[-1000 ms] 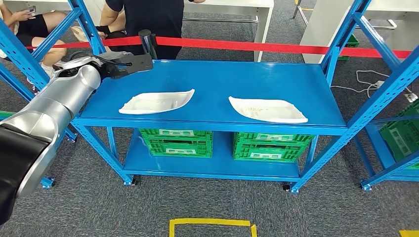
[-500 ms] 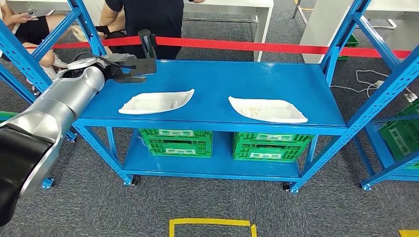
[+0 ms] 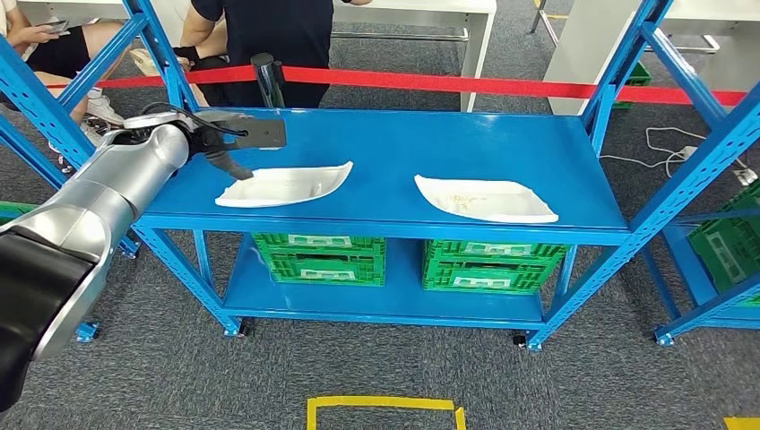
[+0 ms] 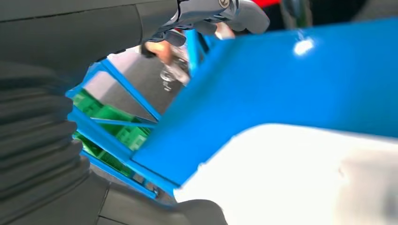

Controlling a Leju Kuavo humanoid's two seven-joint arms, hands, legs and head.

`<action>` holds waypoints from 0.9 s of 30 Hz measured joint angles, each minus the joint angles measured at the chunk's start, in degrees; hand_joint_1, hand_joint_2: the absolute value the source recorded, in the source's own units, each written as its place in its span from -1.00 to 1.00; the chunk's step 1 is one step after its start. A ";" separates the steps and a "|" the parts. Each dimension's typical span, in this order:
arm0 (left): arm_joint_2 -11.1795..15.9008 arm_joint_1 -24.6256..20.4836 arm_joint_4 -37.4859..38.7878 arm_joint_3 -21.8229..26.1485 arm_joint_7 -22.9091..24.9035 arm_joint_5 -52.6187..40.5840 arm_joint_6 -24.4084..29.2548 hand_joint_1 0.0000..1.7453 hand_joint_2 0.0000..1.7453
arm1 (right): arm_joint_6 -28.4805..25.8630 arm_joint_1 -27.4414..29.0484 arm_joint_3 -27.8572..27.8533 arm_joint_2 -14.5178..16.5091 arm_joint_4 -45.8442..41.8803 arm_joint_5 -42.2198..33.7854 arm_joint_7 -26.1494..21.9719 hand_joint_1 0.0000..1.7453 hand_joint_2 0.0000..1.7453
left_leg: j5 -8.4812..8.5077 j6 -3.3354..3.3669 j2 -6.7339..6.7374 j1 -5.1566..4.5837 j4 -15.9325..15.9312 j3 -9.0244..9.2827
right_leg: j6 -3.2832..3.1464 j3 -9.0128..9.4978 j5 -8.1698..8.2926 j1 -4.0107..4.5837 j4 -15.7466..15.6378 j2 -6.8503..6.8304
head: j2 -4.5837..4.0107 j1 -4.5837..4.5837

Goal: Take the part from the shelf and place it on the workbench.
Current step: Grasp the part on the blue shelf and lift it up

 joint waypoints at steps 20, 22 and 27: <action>-0.08 10.56 -1.24 -0.38 -7.42 8.76 -5.30 -1.00 1.00 | 0.00 0.03 -0.11 0.00 0.00 0.10 0.00 -1.00 1.00 | -0.01 -0.01 0.03 0.00 0.00 0.01 | 0.00 -0.01 -0.01 0.00 0.00 0.02 | 0.00 0.00; -0.10 11.29 -1.40 -0.38 -6.35 9.11 -3.09 -1.00 1.00 | 0.00 0.03 -0.11 0.00 0.00 0.34 0.00 -1.00 1.00 | -0.01 -0.01 0.04 0.00 0.00 0.01 | 0.00 -0.01 0.00 0.00 -0.01 0.03 | 0.00 0.00; -0.21 12.70 -1.56 -0.38 -3.89 9.38 2.20 -1.00 1.00 | 0.00 0.02 -0.11 0.00 0.00 0.85 0.00 -1.00 1.00 | -0.01 -0.01 0.04 0.00 0.00 0.01 | 0.00 -0.01 0.00 0.00 -0.01 0.03 | 0.00 0.00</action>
